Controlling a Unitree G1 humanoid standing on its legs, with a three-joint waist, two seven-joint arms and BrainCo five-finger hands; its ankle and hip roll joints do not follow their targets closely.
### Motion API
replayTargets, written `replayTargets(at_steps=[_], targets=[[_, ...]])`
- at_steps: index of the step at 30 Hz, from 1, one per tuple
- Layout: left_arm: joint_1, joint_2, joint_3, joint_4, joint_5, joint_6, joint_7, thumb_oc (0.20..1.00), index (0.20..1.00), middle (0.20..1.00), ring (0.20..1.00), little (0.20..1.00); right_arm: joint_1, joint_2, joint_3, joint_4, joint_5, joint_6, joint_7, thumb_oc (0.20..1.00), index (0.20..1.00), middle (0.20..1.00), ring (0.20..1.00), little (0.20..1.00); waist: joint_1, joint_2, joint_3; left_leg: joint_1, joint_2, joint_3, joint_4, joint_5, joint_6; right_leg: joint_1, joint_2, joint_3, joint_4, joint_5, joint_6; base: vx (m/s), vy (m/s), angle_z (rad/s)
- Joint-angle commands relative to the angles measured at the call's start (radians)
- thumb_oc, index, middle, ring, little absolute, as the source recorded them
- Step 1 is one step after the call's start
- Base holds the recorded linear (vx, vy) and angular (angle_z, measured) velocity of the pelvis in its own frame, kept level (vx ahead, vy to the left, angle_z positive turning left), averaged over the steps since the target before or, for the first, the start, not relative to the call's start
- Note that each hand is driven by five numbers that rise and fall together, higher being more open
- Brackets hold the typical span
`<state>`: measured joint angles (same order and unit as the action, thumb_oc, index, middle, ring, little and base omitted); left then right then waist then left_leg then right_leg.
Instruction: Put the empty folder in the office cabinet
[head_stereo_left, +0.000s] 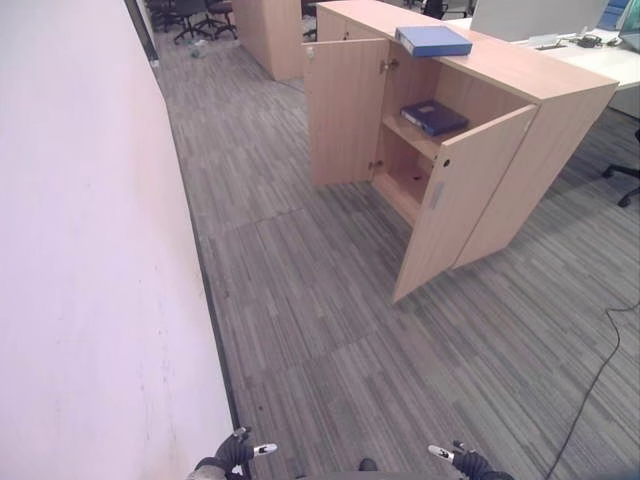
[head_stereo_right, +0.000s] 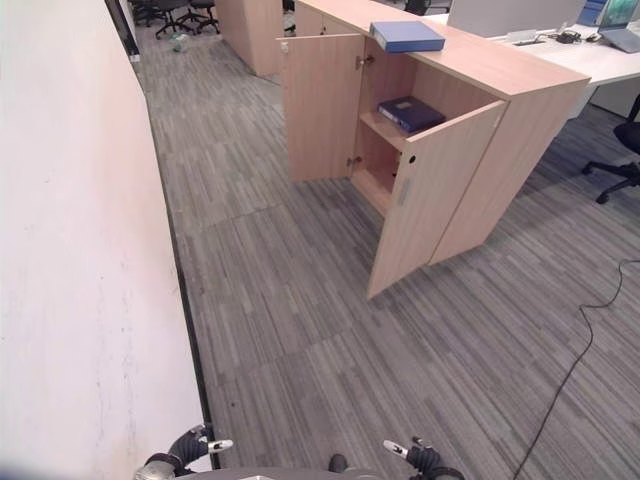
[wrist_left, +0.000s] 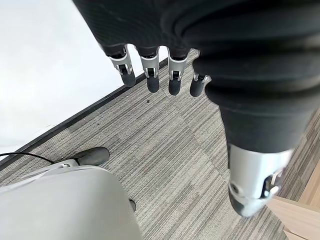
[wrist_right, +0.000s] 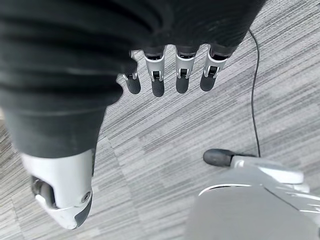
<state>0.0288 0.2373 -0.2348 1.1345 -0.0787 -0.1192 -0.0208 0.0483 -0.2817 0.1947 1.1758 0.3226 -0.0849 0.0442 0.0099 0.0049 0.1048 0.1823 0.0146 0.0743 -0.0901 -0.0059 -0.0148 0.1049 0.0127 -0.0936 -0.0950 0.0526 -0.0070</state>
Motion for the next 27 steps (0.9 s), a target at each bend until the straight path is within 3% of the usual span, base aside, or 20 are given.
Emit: replayTargets(at_steps=[1,10,12,14,17,19,21,23,24,27], targets=[[-0.088,0.008,-0.004,0.023,-0.031,-0.024,0.003,1.000,1.000,1.000,1.000,1.000,-0.052,-0.008,0.025,-0.017,0.005,-0.030,0.006,1.000,1.000,1.000,1.000,1.000,-0.001,-0.008,0.026,-0.019,0.077,-0.012,0.003,-0.025,-0.066,0.070,-0.074,0.009,0.014,-0.103,0.121,0.01,-0.077,0.00],[-0.092,0.020,0.008,0.018,-0.060,-0.021,0.004,1.000,1.000,1.000,1.000,1.000,-0.048,-0.018,0.019,-0.013,0.008,-0.029,0.008,1.000,1.000,1.000,1.000,1.000,0.000,-0.010,0.051,-0.033,0.123,-0.015,0.036,-0.009,-0.086,0.042,-0.038,0.020,0.075,-0.139,0.089,0.01,-0.084,0.01],[-0.090,0.026,0.012,0.015,-0.068,-0.023,-0.001,1.000,1.000,1.000,1.000,1.000,-0.047,-0.025,0.007,-0.008,0.014,-0.030,0.009,1.000,1.000,1.000,1.000,1.000,0.001,-0.013,0.063,-0.073,0.138,-0.015,0.114,-0.022,-0.096,0.031,-0.028,0.024,0.100,-0.155,0.073,-0.04,-0.136,0.02],[-0.107,0.032,0.007,-0.008,-0.084,-0.025,-0.002,1.000,1.000,1.000,1.000,1.000,-0.050,-0.044,-0.022,-0.010,0.031,-0.033,0.004,1.000,1.000,1.000,1.000,1.000,-0.002,-0.023,0.099,-0.202,0.155,-0.010,0.308,0.030,-0.121,0.035,-0.028,0.013,0.114,-0.164,0.052,-0.06,-0.154,0.13],[-0.108,0.037,0.011,-0.018,-0.103,-0.028,0.000,1.000,1.000,1.000,1.000,1.000,-0.050,-0.059,-0.037,0.012,0.041,-0.025,0.002,1.000,1.000,1.000,1.000,1.000,-0.005,-0.028,0.112,-0.287,0.176,-0.012,0.448,0.103,-0.112,0.049,-0.030,0.011,0.123,-0.176,0.033,0.07,-0.057,0.15],[-0.112,0.036,0.009,-0.024,-0.113,-0.029,0.001,1.000,1.000,1.000,1.000,1.000,-0.050,-0.061,-0.040,0.017,0.045,-0.020,0.004,1.000,1.000,1.000,1.000,1.000,-0.001,-0.029,0.114,-0.318,0.171,-0.014,0.449,0.109,-0.103,0.057,-0.033,0.011,0.124,-0.187,0.033,0.14,-0.001,-0.08],[-0.107,0.034,0.008,-0.032,-0.116,-0.029,-0.003,1.000,1.000,1.000,1.000,1.000,-0.050,-0.062,-0.045,0.024,0.058,-0.016,0.005,1.000,1.000,1.000,1.000,1.000,0.026,-0.037,0.104,-0.393,0.145,-0.016,0.368,0.083,-0.088,0.078,-0.039,0.029,0.126,-0.222,0.037,0.27,0.040,0.02],[-0.106,0.034,0.007,-0.030,-0.118,-0.027,-0.002,1.000,1.000,1.000,1.000,1.000,-0.051,-0.060,-0.042,0.025,0.061,-0.015,0.005,1.000,1.000,1.000,1.000,1.000,0.038,-0.039,0.103,-0.410,0.137,-0.025,0.333,0.095,-0.087,0.088,-0.040,0.037,0.134,-0.240,0.038,0.24,0.061,0.06],[-0.101,0.034,0.011,-0.028,-0.123,-0.026,-0.002,1.000,1.000,1.000,1.000,1.000,-0.060,-0.057,-0.033,0.020,0.066,-0.018,0.005,1.000,1.000,1.000,1.000,1.000,0.061,-0.028,0.102,-0.439,0.131,-0.049,0.233,0.139,-0.093,0.111,-0.029,0.059,0.144,-0.268,0.040,0.20,0.057,0.12],[-0.100,0.033,0.018,-0.027,-0.136,-0.027,0.001,1.000,1.000,1.000,1.000,1.000,-0.081,-0.058,-0.021,0.020,0.068,-0.020,-0.003,1.000,1.000,1.000,1.000,1.000,0.089,-0.024,0.110,-0.499,0.133,-0.076,0.154,0.151,-0.096,0.146,-0.024,0.086,0.143,-0.298,0.042,0.28,0.066,0.01]])
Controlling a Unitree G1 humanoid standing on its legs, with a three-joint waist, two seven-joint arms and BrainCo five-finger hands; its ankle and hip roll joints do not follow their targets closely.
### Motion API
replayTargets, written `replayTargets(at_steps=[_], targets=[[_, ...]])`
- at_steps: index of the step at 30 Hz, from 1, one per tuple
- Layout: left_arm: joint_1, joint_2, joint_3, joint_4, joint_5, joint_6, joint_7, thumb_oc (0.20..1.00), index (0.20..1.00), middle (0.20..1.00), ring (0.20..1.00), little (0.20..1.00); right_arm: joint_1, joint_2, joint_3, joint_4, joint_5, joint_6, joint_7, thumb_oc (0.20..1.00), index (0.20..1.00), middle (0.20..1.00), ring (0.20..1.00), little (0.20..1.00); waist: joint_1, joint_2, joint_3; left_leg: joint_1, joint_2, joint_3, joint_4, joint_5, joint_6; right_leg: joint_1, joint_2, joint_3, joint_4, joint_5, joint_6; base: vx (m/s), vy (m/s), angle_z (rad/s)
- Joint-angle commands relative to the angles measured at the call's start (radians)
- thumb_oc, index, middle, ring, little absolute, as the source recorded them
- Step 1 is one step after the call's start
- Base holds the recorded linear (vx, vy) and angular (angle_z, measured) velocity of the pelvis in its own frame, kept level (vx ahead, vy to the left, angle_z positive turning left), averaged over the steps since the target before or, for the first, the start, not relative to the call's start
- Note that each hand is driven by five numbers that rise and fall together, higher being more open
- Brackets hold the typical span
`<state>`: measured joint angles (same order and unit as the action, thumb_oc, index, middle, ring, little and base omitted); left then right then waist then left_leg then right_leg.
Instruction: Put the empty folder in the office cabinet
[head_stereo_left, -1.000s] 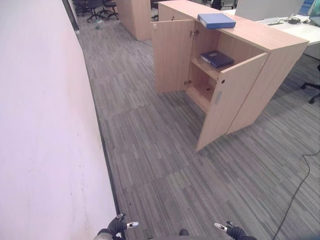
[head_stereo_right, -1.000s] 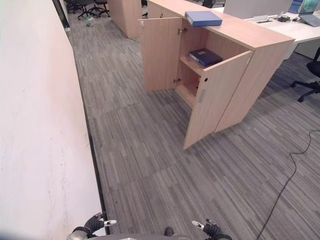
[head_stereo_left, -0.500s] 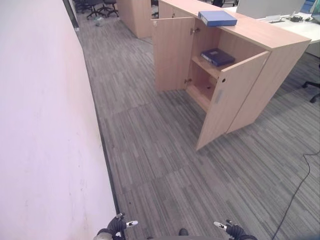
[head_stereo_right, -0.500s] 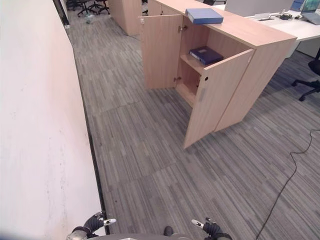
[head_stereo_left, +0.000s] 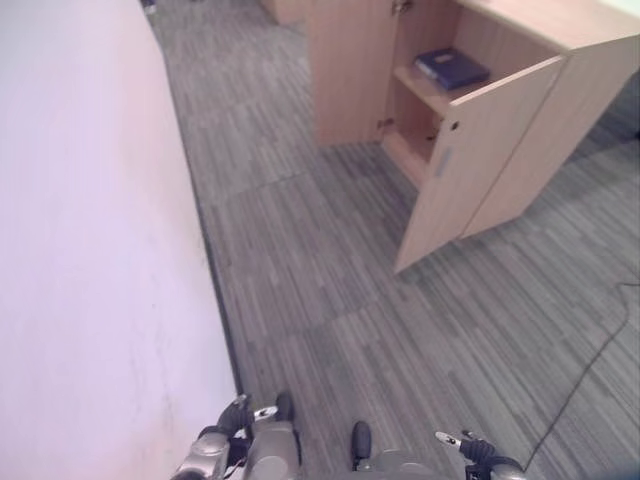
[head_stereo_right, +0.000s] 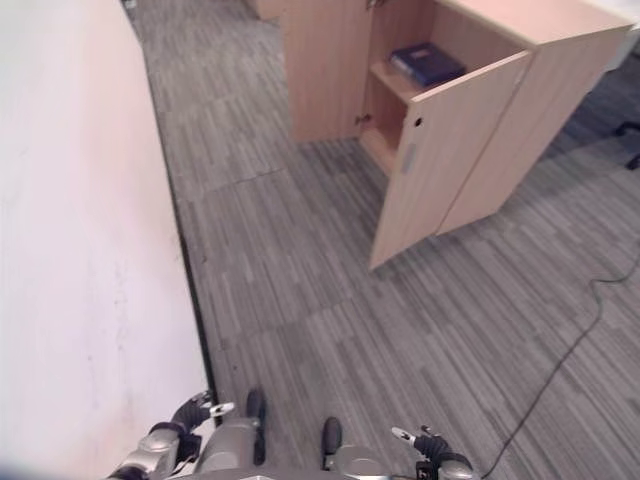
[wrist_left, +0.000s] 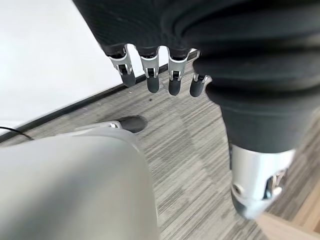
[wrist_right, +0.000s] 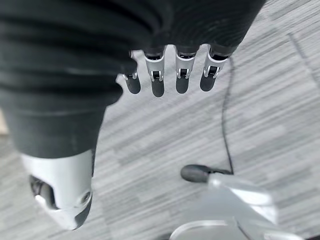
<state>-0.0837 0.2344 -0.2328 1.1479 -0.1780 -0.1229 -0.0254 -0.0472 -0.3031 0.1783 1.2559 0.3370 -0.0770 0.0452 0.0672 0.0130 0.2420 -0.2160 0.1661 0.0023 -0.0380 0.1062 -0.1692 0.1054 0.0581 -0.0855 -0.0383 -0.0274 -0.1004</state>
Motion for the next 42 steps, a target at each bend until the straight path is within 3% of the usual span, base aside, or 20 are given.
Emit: replayTargets(at_steps=[1,3,7,10,14,15,17,18,22,23,24,25,26,30,33,34,36,39,40,42], targets=[[0.010,0.039,0.021,-0.039,-0.047,-0.024,0.006,1.000,1.000,1.000,1.000,1.000,0.004,-0.033,0.003,-0.058,0.054,-0.029,-0.007,1.000,1.000,1.000,1.000,1.000,0.046,-0.040,-0.022,-0.116,-0.024,-0.010,0.060,0.046,0.057,0.169,-0.074,0.095,0.083,-0.233,0.137,0.31,0.072,-0.40],[0.022,0.044,0.047,-0.011,-0.056,-0.018,0.003,1.000,1.000,1.000,1.000,1.000,-0.018,-0.024,0.023,-0.054,0.024,-0.021,-0.003,1.000,1.000,1.000,1.000,1.000,0.084,-0.045,-0.044,-0.133,-0.010,-0.009,0.000,0.072,0.054,0.234,-0.091,0.156,0.065,-0.263,0.149,0.51,0.223,-0.44],[0.027,0.048,0.057,0.025,-0.032,-0.014,0.006,1.000,1.000,1.000,1.000,1.000,-0.007,-0.001,0.031,-0.060,0.007,-0.018,0.004,1.000,1.000,1.000,1.000,1.000,0.088,-0.057,-0.084,-0.123,-0.003,0.018,0.028,0.139,0.044,0.251,-0.127,0.172,0.066,-0.275,0.173,0.43,0.276,-0.84],[0.017,0.055,0.058,0.044,-0.012,-0.010,0.010,1.000,1.000,1.000,1.000,1.000,-0.003,0.015,0.033,-0.047,-0.003,-0.011,0.009,1.000,1.000,1.000,1.000,1.000,0.091,-0.085,-0.118,-0.127,-0.022,0.035,0.067,0.133,0.063,0.234,-0.162,0.176,0.089,-0.243,0.211,0.35,0.217,-0.11],[0.004,0.059,0.053,0.046,0.003,-0.008,0.014,1.000,1.000,1.000,1.000,1.000,0.000,0.029,0.039,-0.040,-0.019,-0.010,0.012,1.000,1.000,1.000,1.000,1.000,0.094,-0.128,-0.150,-0.109,-0.080,0.068,0.086,0.073,0.109,0.185,-0.204,0.197,0.181,-0.057,0.276,0.31,0.215,0.01],[-0.010,0.063,0.048,0.044,0.001,-0.006,0.016,1.000,1.000,1.000,1.000,1.000,-0.012,0.035,0.037,-0.045,-0.016,-0.012,0.011,1.000,1.000,1.000,1.000,1.000,0.094,-0.130,-0.147,-0.078,-0.105,0.080,0.081,0.037,0.135,0.130,-0.207,0.205,0.301,0.087,0.314,0.31,0.266,-0.12],[-0.022,0.068,0.042,0.045,0.001,-0.001,0.019,1.000,1.000,1.000,1.000,1.000,-0.029,0.037,0.032,-0.046,-0.014,-0.012,0.007,1.000,1.000,1.000,1.000,1.000,0.083,-0.105,-0.124,-0.031,-0.102,0.085,0.071,0.006,0.157,0.046,-0.194,0.189,0.466,0.200,0.341,0.29,0.331,-0.08],[-0.030,0.074,0.036,0.040,0.007,0.000,0.022,1.000,1.000,1.000,1.000,1.000,-0.041,0.045,0.022,-0.057,-0.006,-0.015,-0.001,1.000,1.000,1.000,1.000,1.000,0.058,-0.049,-0.086,0.041,-0.095,0.082,0.069,-0.038,0.195,-0.047,-0.163,0.131,0.633,0.228,0.343,0.23,0.308,0.09],[-0.024,0.075,0.052,0.043,-0.005,-0.004,0.027,1.000,1.000,1.000,1.000,1.000,-0.027,0.049,0.014,-0.045,-0.002,-0.014,-0.005,1.000,1.000,1.000,1.000,1.000,0.011,-0.012,-0.060,0.163,-0.118,0.045,0.028,-0.071,0.212,-0.184,-0.124,0.090,0.698,0.116,0.300,0.29,0.212,0.13],[-0.024,0.075,0.052,0.044,-0.005,-0.004,0.027,1.000,1.000,1.000,1.000,1.000,-0.028,0.048,0.014,-0.045,-0.002,-0.014,-0.005,1.000,1.000,1.000,1.000,1.000,0.011,-0.009,-0.061,0.161,-0.116,0.045,0.028,-0.070,0.211,-0.184,-0.121,0.089,0.696,0.119,0.299,0.27,0.085,-0.09],[-0.025,0.075,0.056,0.046,-0.006,-0.002,0.026,1.000,1.000,1.000,1.000,1.000,-0.024,0.048,0.013,-0.039,-0.003,-0.013,-0.005,1.000,1.000,1.000,1.000,1.000,0.001,-0.008,-0.059,0.188,-0.123,0.043,0.021,-0.078,0.210,-0.191,-0.130,0.066,0.641,0.098,0.299,0.38,0.046,0.16],[-0.030,0.075,0.059,0.053,-0.008,-0.001,0.026,1.000,1.000,1.000,1.000,1.000,-0.018,0.042,0.011,-0.025,-0.011,-0.009,-0.011,1.000,1.000,1.000,1.000,1.000,-0.013,-0.005,-0.052,0.242,-0.128,0.038,0.001,-0.107,0.204,-0.225,-0.142,0.004,0.531,0.012,0.269,0.48,0.048,0.33],[-0.030,0.073,0.058,0.056,-0.007,-0.001,0.026,1.000,1.000,1.000,1.000,1.000,-0.018,0.039,0.010,-0.017,-0.012,-0.006,-0.012,1.000,1.000,1.000,1.000,1.000,-0.019,-0.005,-0.054,0.259,-0.131,0.033,-0.005,-0.116,0.203,-0.247,-0.137,-0.008,0.476,-0.001,0.262,0.50,0.018,0.40],[-0.022,0.056,0.045,0.073,0.027,-0.010,0.025,1.000,1.000,1.000,1.000,1.000,0.009,0.026,0.000,0.020,-0.015,0.002,-0.018,1.000,1.000,1.000,1.000,1.000,-0.086,-0.021,-0.049,0.399,-0.175,-0.028,-0.049,-0.197,0.191,-0.333,-0.100,0.015,0.172,0.069,0.256,0.48,-0.045,0.02],[-0.023,0.054,0.049,0.071,0.035,-0.013,0.029,1.000,1.000,1.000,1.000,1.000,0.030,0.025,-0.013,0.033,-0.039,0.009,-0.020,1.000,1.000,1.000,1.000,1.000,-0.112,-0.007,-0.040,0.461,-0.155,-0.032,-0.049,-0.252,0.171,-0.368,-0.142,-0.058,0.089,0.126,0.275,0.50,-0.138,0.49],[-0.021,0.058,0.050,0.070,0.039,-0.015,0.023,1.000,1.000,1.000,1.000,1.000,0.047,0.021,-0.028,0.047,-0.043,0.012,-0.021,1.000,1.000,1.000,1.000,1.000,-0.121,-0.007,-0.052,0.494,-0.154,-0.024,-0.049,-0.285,0.158,-0.355,-0.179,-0.118,0.067,0.141,0.273,0.41,-0.140,0.23],[-0.017,0.047,0.043,0.073,0.045,-0.016,0.018,1.000,1.000,1.000,1.000,1.000,0.067,0.011,-0.046,0.064,-0.036,0.013,-0.021,1.000,1.000,1.000,1.000,1.000,-0.139,-0.001,-0.073,0.517,-0.143,-0.014,-0.029,-0.311,0.144,-0.321,-0.185,-0.129,0.066,0.155,0.254,0.43,-0.124,0.05],[-0.018,0.027,0.025,0.068,0.046,-0.017,0.020,1.000,1.000,1.000,1.000,1.000,0.076,-0.002,-0.071,0.066,-0.003,0.012,-0.018,1.000,1.000,1.000,1.000,1.000,-0.165,0.021,-0.077,0.508,-0.116,-0.001,0.047,-0.307,0.110,-0.306,-0.175,-0.117,0.090,0.146,0.233,0.28,-0.082,0.11],[-0.028,0.009,0.006,0.064,0.048,-0.021,0.022,1.000,1.000,1.000,1.000,1.000,0.088,-0.013,-0.098,0.081,0.031,0.009,-0.020,1.000,1.000,1.000,1.000,1.000,-0.192,0.041,-0.077,0.484,-0.096,0.017,0.137,-0.247,0.066,-0.286,-0.157,-0.108,0.094,0.127,0.208,0.33,-0.124,-0.13],[-0.041,0.000,-0.012,0.051,0.035,-0.027,0.024,1.000,1.000,1.000,1.000,1.000,0.091,-0.026,-0.122,0.103,0.062,0.011,-0.022,1.000,1.000,1.000,1.000,1.000,-0.214,0.051,-0.068,0.442,-0.070,0.044,0.236,-0.152,0.021,-0.259,-0.139,-0.092,0.095,0.094,0.179,0.27,-0.125,-0.13]])
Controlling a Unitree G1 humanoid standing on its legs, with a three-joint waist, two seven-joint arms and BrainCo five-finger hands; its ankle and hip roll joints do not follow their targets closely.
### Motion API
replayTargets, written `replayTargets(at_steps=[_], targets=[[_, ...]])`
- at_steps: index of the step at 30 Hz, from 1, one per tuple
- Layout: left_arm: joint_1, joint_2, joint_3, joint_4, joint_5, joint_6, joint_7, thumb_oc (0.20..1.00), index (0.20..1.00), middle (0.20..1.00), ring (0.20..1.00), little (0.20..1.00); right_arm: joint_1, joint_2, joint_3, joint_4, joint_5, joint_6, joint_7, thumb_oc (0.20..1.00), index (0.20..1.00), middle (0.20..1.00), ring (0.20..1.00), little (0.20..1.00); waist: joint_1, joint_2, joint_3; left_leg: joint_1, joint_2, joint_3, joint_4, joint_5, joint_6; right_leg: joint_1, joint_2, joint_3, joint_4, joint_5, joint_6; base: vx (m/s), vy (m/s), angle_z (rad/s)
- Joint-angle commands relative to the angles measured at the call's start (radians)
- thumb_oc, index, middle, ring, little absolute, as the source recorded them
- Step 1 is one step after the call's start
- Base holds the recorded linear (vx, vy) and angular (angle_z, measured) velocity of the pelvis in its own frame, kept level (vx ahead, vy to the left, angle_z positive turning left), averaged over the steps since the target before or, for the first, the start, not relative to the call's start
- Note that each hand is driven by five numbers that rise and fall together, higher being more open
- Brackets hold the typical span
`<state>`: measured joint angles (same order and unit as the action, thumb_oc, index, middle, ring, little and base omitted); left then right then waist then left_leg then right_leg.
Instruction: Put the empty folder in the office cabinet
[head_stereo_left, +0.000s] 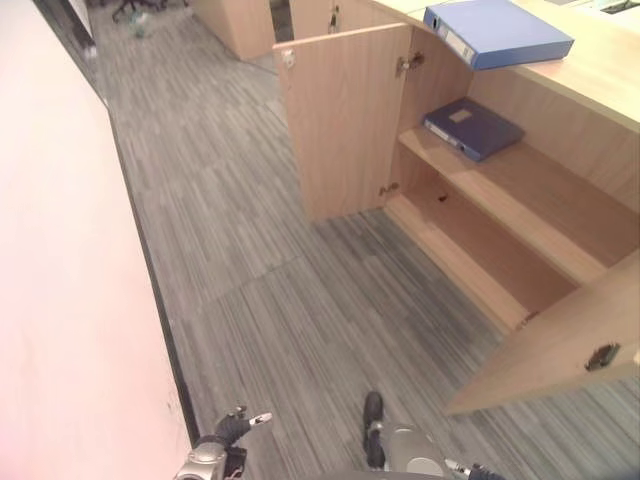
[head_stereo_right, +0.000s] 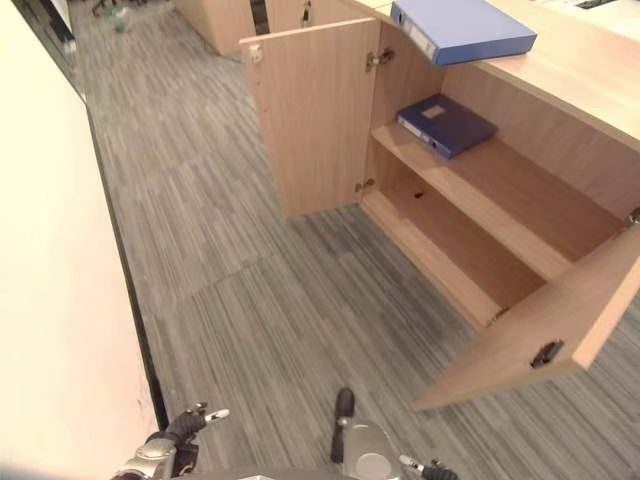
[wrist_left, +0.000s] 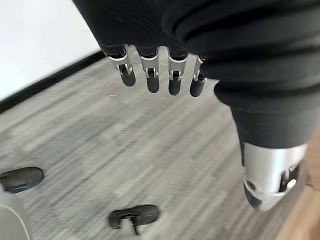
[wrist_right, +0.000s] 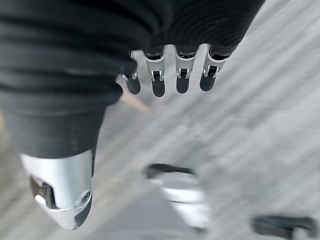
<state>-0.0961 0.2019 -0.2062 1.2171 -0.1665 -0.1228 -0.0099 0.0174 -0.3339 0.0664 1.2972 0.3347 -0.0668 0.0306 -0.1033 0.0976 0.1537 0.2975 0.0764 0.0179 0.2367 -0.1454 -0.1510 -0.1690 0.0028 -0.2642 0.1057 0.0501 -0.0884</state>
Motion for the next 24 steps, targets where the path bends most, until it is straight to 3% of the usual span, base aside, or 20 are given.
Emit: replayTargets(at_steps=[1,2,3,4,5,7,9,11,12,13,14,15,16,17,21,24], targets=[[-0.036,0.027,-0.049,-0.028,0.023,-0.026,0.010,1.000,1.000,1.000,1.000,1.000,0.032,0.002,-0.022,0.069,0.075,0.002,-0.010,1.000,1.000,1.000,1.000,1.000,-0.053,-0.036,0.025,-0.100,0.041,0.050,0.027,0.152,-0.011,0.030,-0.083,0.092,-0.050,-0.001,0.151,0.32,-0.060,-0.05],[-0.103,0.068,-0.038,0.013,0.014,0.014,-0.017,1.000,1.000,1.000,1.000,1.000,0.041,-0.019,-0.014,0.080,0.068,0.015,0.009,1.000,1.000,1.000,1.000,1.000,-0.082,-0.027,0.014,-0.093,0.068,0.091,0.064,0.183,-0.021,0.045,-0.062,0.116,-0.050,-0.020,0.137,0.25,-0.017,-0.21],[-0.105,0.069,-0.038,0.014,0.014,0.013,-0.017,1.000,1.000,1.000,1.000,1.000,0.039,-0.018,-0.014,0.080,0.068,0.015,0.009,1.000,1.000,1.000,1.000,1.000,-0.083,-0.031,0.013,-0.095,0.064,0.090,0.060,0.189,-0.020,0.043,-0.066,0.116,-0.050,-0.018,0.137,0.45,-0.076,-0.40],[-0.091,0.080,-0.049,-0.040,0.067,-0.033,0.033,1.000,1.000,1.000,1.000,1.000,0.059,-0.029,-0.042,0.081,0.078,0.015,-0.004,1.000,1.000,1.000,1.000,1.000,-0.088,-0.042,0.010,-0.117,0.055,0.087,0.163,0.244,-0.018,0.068,-0.051,0.154,-0.050,-0.035,0.113,0.33,-0.111,-0.58],[-0.047,0.101,-0.050,-0.084,0.077,-0.035,0.035,1.000,1.000,1.000,1.000,1.000,0.069,-0.040,-0.066,0.080,0.087,0.005,-0.012,1.000,1.000,1.000,1.000,1.000,-0.077,-0.046,0.018,-0.139,0.050,0.075,0.204,0.254,-0.009,0.079,-0.056,0.167,-0.048,-0.044,0.108,0.42,-0.126,-0.52],[-0.026,0.092,-0.046,-0.081,0.044,-0.031,0.017,1.000,1.000,1.000,1.000,1.000,0.076,-0.050,-0.082,0.089,0.104,0.004,-0.010,1.000,1.000,1.000,1.000,1.000,-0.074,-0.052,0.025,-0.167,0.052,0.075,0.225,0.255,-0.001,0.092,-0.060,0.187,-0.045,-0.055,0.107,0.20,-0.020,-0.70],[-0.023,0.071,-0.057,-0.095,0.018,-0.047,-0.016,1.000,1.000,1.000,1.000,1.000,0.082,-0.046,-0.106,0.095,0.128,0.011,0.004,1.000,1.000,1.000,1.000,1.000,-0.069,-0.070,0.037,-0.243,0.093,0.110,0.194,0.237,0.029,0.129,-0.076,0.235,-0.034,-0.086,0.115,0.32,0.058,-0.74],[-0.028,0.075,-0.068,-0.069,0.064,-0.040,0.011,1.000,1.000,1.000,1.000,1.000,0.085,-0.037,-0.083,0.079,0.121,0.002,0.008,1.000,1.000,1.000,1.000,1.000,-0.062,-0.068,0.044,-0.257,0.118,0.129,0.110,0.210,0.041,0.158,-0.073,0.281,-0.030,-0.107,0.131,0.34,0.130,-0.82],[-0.072,0.146,-0.138,-0.323,0.093,-0.179,0.088,1.000,1.000,1.000,1.000,1.000,0.109,-0.020,-0.071,0.055,0.128,-0.012,-0.001,1.000,1.000,1.000,1.000,1.000,-0.054,-0.074,0.048,-0.285,0.118,0.112,0.036,0.200,0.044,0.187,-0.074,0.306,-0.037,-0.118,0.144,0.59,0.250,-1.30],[-0.086,0.154,-0.154,-0.327,0.109,-0.149,0.108,1.000,1.000,1.000,1.000,1.000,0.115,-0.001,-0.047,0.015,0.140,-0.038,-0.010,1.000,1.000,1.000,1.000,1.000,-0.018,-0.076,0.057,-0.350,0.118,0.002,-0.148,0.234,0.031,0.230,-0.076,0.369,-0.047,-0.142,0.168,0.65,0.257,-1.03],[-0.082,0.159,-0.162,-0.315,0.115,-0.150,0.113,1.000,1.000,1.000,1.000,1.000,0.107,0.003,-0.033,0.000,0.138,-0.047,-0.016,1.000,1.000,1.000,1.000,1.000,0.005,-0.078,0.062,-0.392,0.109,-0.085,-0.198,0.265,0.028,0.252,-0.069,0.415,-0.049,-0.155,0.171,0.76,0.237,-0.75],[-0.069,0.149,-0.175,-0.249,0.143,-0.149,0.117,1.000,1.000,1.000,1.000,1.000,0.090,0.017,-0.015,-0.003,0.143,-0.053,-0.031,1.000,1.000,1.000,1.000,1.000,0.041,-0.076,0.063,-0.457,0.082,-0.252,-0.269,0.283,0.017,0.270,-0.039,0.514,-0.042,-0.168,0.164,0.42,0.091,-1.42],[-0.070,0.149,-0.176,-0.247,0.144,-0.151,0.118,1.000,1.000,1.000,1.000,1.000,0.091,0.019,-0.015,-0.003,0.143,-0.053,-0.032,1.000,1.000,1.000,1.000,1.000,0.045,-0.076,0.066,-0.458,0.084,-0.251,-0.267,0.288,0.016,0.267,-0.037,0.519,-0.038,-0.166,0.164,0.48,0.114,-2.78],[-0.030,0.129,-0.198,-0.209,0.183,-0.154,0.131,1.000,1.000,1.000,1.000,1.000,0.084,0.031,-0.011,-0.003,0.165,-0.056,-0.037,1.000,1.000,1.000,1.000,1.000,0.073,-0.079,0.074,-0.503,0.069,-0.326,-0.287,0.292,0.005,0.285,-0.020,0.595,-0.028,-0.182,0.165,0.29,0.162,-2.95],[0.072,0.052,-0.264,-0.189,0.284,-0.143,0.157,1.000,1.000,1.000,1.000,1.000,0.100,0.079,-0.033,0.006,0.207,-0.058,-0.048,1.000,1.000,1.000,1.000,1.000,0.108,-0.063,0.075,-0.488,0.087,-0.301,-0.293,0.305,0.003,0.296,-0.043,0.657,-0.014,-0.214,0.187,0.25,0.306,-1.48],[0.070,0.015,-0.308,-0.173,0.325,-0.118,0.165,1.000,1.000,1.000,1.000,1.000,0.087,0.105,-0.041,0.023,0.232,-0.050,-0.076,1.000,1.000,1.000,1.000,1.000,0.100,-0.083,0.072,-0.476,0.069,-0.258,-0.265,0.295,0.026,0.282,-0.088,0.690,-0.010,-0.198,0.219,0.17,0.355,-0.20]])
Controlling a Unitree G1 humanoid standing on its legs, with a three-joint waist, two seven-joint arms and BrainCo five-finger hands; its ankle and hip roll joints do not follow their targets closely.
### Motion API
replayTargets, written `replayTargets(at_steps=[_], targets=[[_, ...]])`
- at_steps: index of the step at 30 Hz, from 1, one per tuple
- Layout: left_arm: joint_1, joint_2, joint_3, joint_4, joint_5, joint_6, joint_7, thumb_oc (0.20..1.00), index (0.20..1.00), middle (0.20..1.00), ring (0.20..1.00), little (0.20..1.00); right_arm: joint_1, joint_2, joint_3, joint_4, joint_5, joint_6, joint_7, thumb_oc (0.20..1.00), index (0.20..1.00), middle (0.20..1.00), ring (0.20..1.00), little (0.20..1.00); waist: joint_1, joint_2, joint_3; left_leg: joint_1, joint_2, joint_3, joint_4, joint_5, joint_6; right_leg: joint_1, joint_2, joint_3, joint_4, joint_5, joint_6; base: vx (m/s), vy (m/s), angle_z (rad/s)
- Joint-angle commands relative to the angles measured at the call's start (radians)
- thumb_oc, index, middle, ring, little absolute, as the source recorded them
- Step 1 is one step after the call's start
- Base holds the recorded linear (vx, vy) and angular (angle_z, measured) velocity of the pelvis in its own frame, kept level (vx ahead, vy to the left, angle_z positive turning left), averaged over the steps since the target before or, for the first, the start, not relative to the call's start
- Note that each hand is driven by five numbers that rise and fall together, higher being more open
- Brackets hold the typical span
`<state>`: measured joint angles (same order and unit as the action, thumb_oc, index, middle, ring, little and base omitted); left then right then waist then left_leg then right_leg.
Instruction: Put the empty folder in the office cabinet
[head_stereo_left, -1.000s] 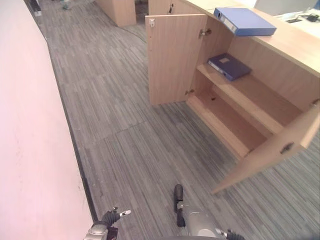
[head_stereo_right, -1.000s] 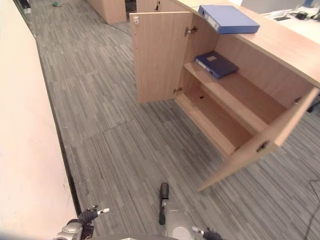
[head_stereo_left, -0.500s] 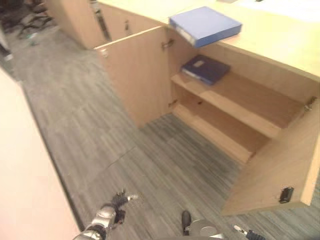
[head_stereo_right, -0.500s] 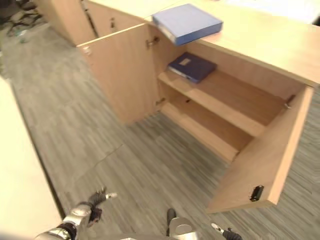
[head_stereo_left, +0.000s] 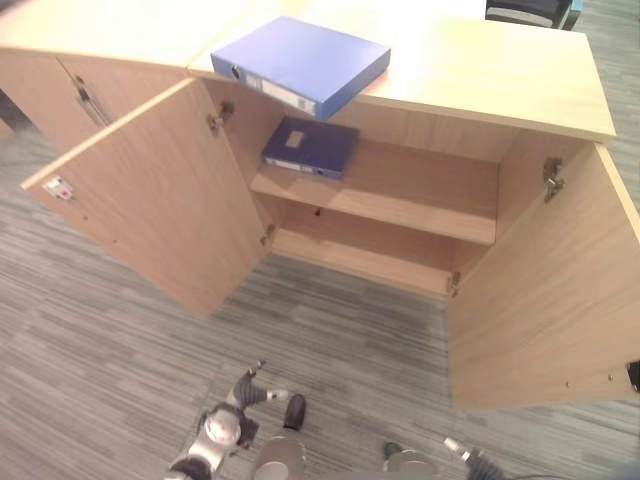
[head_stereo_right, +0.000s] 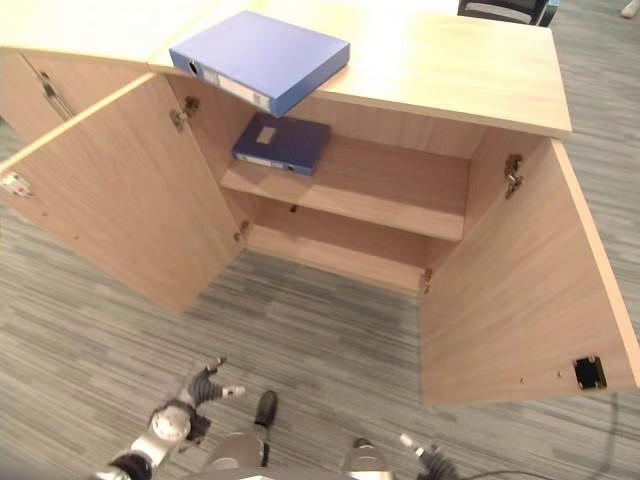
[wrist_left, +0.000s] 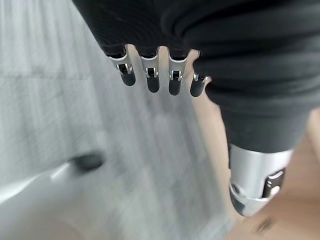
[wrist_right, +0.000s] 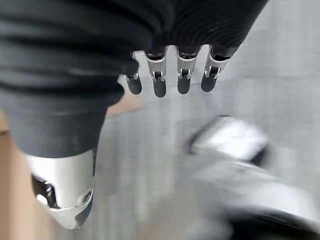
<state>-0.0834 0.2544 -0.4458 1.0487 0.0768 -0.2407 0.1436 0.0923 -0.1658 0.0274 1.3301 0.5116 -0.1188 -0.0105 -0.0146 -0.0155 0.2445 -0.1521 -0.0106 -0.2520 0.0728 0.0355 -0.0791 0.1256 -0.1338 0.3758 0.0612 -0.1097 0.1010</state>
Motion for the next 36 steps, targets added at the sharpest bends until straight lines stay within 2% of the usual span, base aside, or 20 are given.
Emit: replayTargets(at_steps=[1,2,3,4,5,6,9,10,11,12,13,15,16,17,18,22,26,29,34,36], targets=[[0.047,-0.037,-0.061,0.006,0.081,0.009,0.013,1.000,1.000,1.000,1.000,1.000,0.007,-0.057,0.003,-0.011,0.051,0.010,-0.037,1.000,1.000,1.000,1.000,1.000,0.008,0.019,-0.024,-0.018,0.149,0.035,-0.096,0.100,-0.034,-0.022,0.034,0.059,0.039,-0.023,0.041,0.16,0.312,-0.02],[0.042,-0.030,-0.051,0.018,0.083,0.017,0.021,1.000,1.000,1.000,1.000,1.000,0.001,-0.053,0.012,-0.014,0.042,0.013,-0.041,1.000,1.000,1.000,1.000,1.000,0.003,0.010,-0.027,-0.011,0.143,0.052,-0.092,0.085,-0.021,-0.036,0.025,0.062,0.051,-0.006,0.053,0.21,0.424,-0.51],[-0.213,0.374,0.078,-0.167,-0.095,0.087,-0.090,1.000,1.000,1.000,1.000,1.000,0.010,-0.138,0.009,-0.076,0.034,0.050,0.018,1.000,1.000,1.000,1.000,1.000,-0.031,0.025,-0.048,0.018,0.138,0.107,-0.106,0.071,-0.018,-0.056,0.009,0.080,0.067,0.027,0.081,0.22,0.458,-0.81],[-0.190,0.418,0.097,-0.330,-0.072,0.054,-0.101,1.000,1.000,1.000,1.000,1.000,0.027,-0.134,0.002,-0.111,0.020,0.032,0.031,1.000,1.000,1.000,1.000,1.000,-0.020,0.024,-0.050,0.042,0.138,0.134,-0.101,0.053,-0.013,-0.075,-0.011,0.049,0.089,0.052,0.098,0.22,0.441,-1.10],[-0.115,0.437,0.147,-0.407,-0.081,0.021,-0.105,1.000,1.000,1.000,1.000,1.000,0.036,-0.122,0.010,-0.129,-0.019,0.033,0.043,1.000,1.000,1.000,1.000,1.000,-0.013,0.026,-0.056,0.052,0.132,0.153,-0.104,0.036,-0.007,-0.091,-0.024,0.006,0.106,0.060,0.102,0.09,0.313,-1.17],[-0.055,0.463,0.200,-0.405,-0.115,0.007,-0.113,1.000,1.000,1.000,1.000,1.000,0.035,-0.120,0.012,-0.121,-0.045,0.041,0.063,1.000,1.000,1.000,1.000,1.000,-0.002,0.026,-0.048,0.056,0.131,0.181,-0.093,0.027,-0.004,-0.115,-0.041,-0.041,0.130,0.101,0.114,0.08,0.284,-1.38],[-0.069,0.470,0.275,-0.329,-0.141,0.039,-0.129,1.000,1.000,1.000,1.000,1.000,-0.004,-0.117,0.015,-0.088,-0.103,0.059,0.077,1.000,1.000,1.000,1.000,1.000,0.011,0.030,-0.045,0.099,0.124,0.276,-0.078,-0.025,0.009,-0.157,-0.119,-0.276,0.182,0.144,0.103,0.04,0.356,-1.08],[-0.100,0.459,0.292,-0.243,-0.130,0.053,-0.122,1.000,1.000,1.000,1.000,1.000,-0.030,-0.122,0.026,-0.081,-0.133,0.060,0.079,1.000,1.000,1.000,1.000,1.000,0.027,0.037,-0.054,0.114,0.122,0.349,-0.079,-0.039,0.021,-0.174,-0.165,-0.461,0.203,0.158,0.093,-0.02,0.355,-0.91],[-0.103,0.459,0.290,-0.241,-0.130,0.052,-0.122,1.000,1.000,1.000,1.000,1.000,-0.031,-0.122,0.025,-0.080,-0.134,0.060,0.079,1.000,1.000,1.000,1.000,1.000,0.026,0.037,-0.054,0.114,0.121,0.347,-0.079,-0.039,0.021,-0.173,-0.165,-0.463,0.202,0.158,0.094,-0.03,0.341,-1.54],[-0.115,0.456,0.294,-0.201,-0.127,0.061,-0.119,1.000,1.000,1.000,1.000,1.000,-0.047,-0.127,0.035,-0.086,-0.140,0.056,0.076,1.000,1.000,1.000,1.000,1.000,0.029,0.036,-0.059,0.122,0.119,0.386,-0.081,-0.045,0.026,-0.180,-0.177,-0.529,0.210,0.169,0.093,0.00,0.170,-1.84],[-0.125,0.450,0.292,-0.175,-0.123,0.058,-0.118,1.000,1.000,1.000,1.000,1.000,-0.054,-0.127,0.040,-0.089,-0.142,0.052,0.074,1.000,1.000,1.000,1.000,1.000,0.029,0.033,-0.062,0.131,0.111,0.400,-0.085,-0.048,0.031,-0.176,-0.168,-0.544,0.204,0.166,0.100,0.01,0.237,-1.59],[-0.145,0.433,0.274,-0.131,-0.105,0.057,-0.116,1.000,1.000,1.000,1.000,1.000,-0.057,-0.128,0.048,-0.095,-0.135,0.045,0.074,1.000,1.000,1.000,1.000,1.000,0.018,0.031,-0.064,0.154,0.090,0.420,-0.098,-0.053,0.044,-0.184,-0.103,-0.507,0.194,0.142,0.104,0.07,0.222,-0.67],[-0.157,0.414,0.258,-0.100,-0.087,0.057,-0.110,1.000,1.000,1.000,1.000,1.000,-0.056,-0.125,0.056,-0.099,-0.119,0.039,0.070,1.000,1.000,1.000,1.000,1.000,0.000,0.037,-0.067,0.171,0.072,0.422,-0.112,-0.056,0.050,-0.195,-0.039,-0.459,0.168,0.106,0.098,0.08,0.179,-0.38],[-0.158,0.413,0.257,-0.098,-0.087,0.056,-0.110,1.000,1.000,1.000,1.000,1.000,-0.056,-0.126,0.056,-0.100,-0.119,0.039,0.070,1.000,1.000,1.000,1.000,1.000,0.002,0.038,-0.063,0.177,0.073,0.425,-0.115,-0.057,0.050,-0.192,-0.038,-0.457,0.171,0.103,0.097,0.11,0.160,-0.08],[-0.180,0.397,0.240,-0.065,-0.074,0.055,-0.102,1.000,1.000,1.000,1.000,1.000,-0.061,-0.121,0.070,-0.101,-0.102,0.034,0.066,1.000,1.000,1.000,1.000,1.000,-0.014,0.035,-0.060,0.204,0.057,0.424,-0.136,-0.061,0.051,-0.186,0.000,-0.419,0.101,0.085,0.085,0.10,0.050,0.09],[-0.204,0.385,0.240,-0.008,-0.081,0.061,-0.081,1.000,1.000,1.000,1.000,1.000,-0.098,-0.120,0.095,-0.097,-0.097,0.031,0.049,1.000,1.000,1.000,1.000,1.000,-0.026,0.020,-0.050,0.236,0.055,0.446,-0.143,-0.092,0.049,-0.233,-0.009,-0.428,-0.021,0.167,0.087,0.11,-0.069,0.06],[-0.201,0.366,0.243,0.015,-0.079,0.060,-0.070,1.000,1.000,1.000,1.000,1.000,-0.111,-0.118,0.087,-0.082,-0.110,0.039,0.043,1.000,1.000,1.000,1.000,1.000,-0.054,0.030,-0.021,0.276,0.076,0.432,-0.133,-0.128,0.033,-0.342,-0.035,-0.460,-0.045,0.209,0.111,0.20,-0.111,-0.27],[-0.194,0.374,0.240,0.030,-0.075,0.055,-0.079,1.000,1.000,1.000,1.000,1.000,-0.080,-0.132,0.072,-0.050,-0.120,0.045,0.042,1.000,1.000,1.000,1.000,1.000,-0.072,0.021,-0.037,0.335,0.062,0.410,-0.117,-0.173,0.025,-0.316,-0.058,-0.447,-0.058,0.239,0.107,0.30,-0.127,0.54],[-0.193,0.350,0.218,0.014,-0.075,0.058,-0.077,1.000,1.000,1.000,1.000,1.000,-0.046,-0.161,0.072,-0.037,-0.137,0.044,0.042,1.000,1.000,1.000,1.000,1.000,-0.094,0.047,-0.067,0.379,0.127,0.374,-0.092,-0.185,-0.014,-0.296,-0.028,-0.464,0.012,0.202,0.070,0.29,-0.194,0.09],[-0.195,0.344,0.199,-0.001,-0.055,0.061,-0.075,1.000,1.000,1.000,1.000,1.000,-0.053,-0.173,0.077,-0.055,-0.135,0.040,0.045,1.000,1.000,1.000,1.000,1.000,-0.100,0.058,-0.071,0.372,0.157,0.359,-0.060,-0.166,-0.034,-0.295,-0.009,-0.477,0.041,0.169,0.050,0.20,-0.191,0.25]])
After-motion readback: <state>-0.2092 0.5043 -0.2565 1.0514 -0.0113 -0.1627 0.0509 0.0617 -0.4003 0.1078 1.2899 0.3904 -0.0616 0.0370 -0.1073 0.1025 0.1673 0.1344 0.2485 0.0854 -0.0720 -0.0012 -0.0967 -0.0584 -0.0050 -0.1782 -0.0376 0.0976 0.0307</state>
